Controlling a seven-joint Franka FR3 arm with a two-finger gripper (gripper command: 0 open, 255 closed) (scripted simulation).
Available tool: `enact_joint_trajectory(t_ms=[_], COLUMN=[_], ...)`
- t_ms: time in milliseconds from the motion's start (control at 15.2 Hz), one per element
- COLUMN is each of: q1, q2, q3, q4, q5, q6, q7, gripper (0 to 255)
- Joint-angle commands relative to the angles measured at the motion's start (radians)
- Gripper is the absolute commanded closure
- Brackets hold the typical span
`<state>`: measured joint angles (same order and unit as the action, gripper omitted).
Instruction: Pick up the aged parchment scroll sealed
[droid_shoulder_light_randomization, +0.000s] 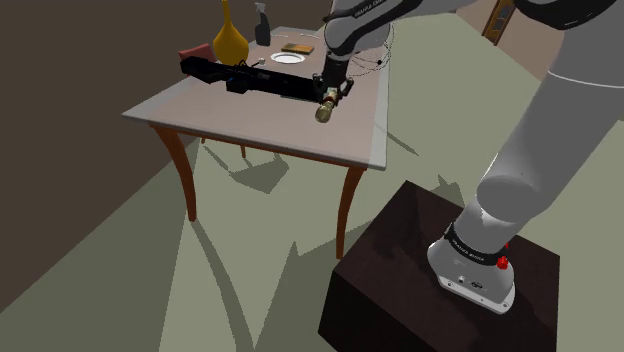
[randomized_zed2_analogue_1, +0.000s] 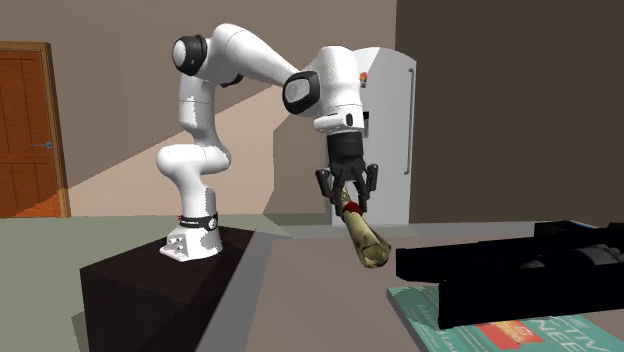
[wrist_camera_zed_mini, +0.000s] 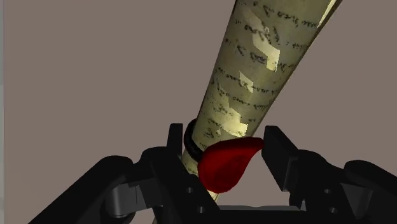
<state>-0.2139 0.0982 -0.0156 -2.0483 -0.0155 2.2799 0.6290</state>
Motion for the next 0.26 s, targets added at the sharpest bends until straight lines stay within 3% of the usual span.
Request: enact_joint_trajectory(t_ms=[0,198], q1=[0.0,0.0], q2=[-0.011,-0.017], q3=[0.0,0.0], q4=[0.014,0.023], q5=[0.0,0.0], q6=[-0.025,-0.04], q7=[0.0,0.0], gripper=[255,255])
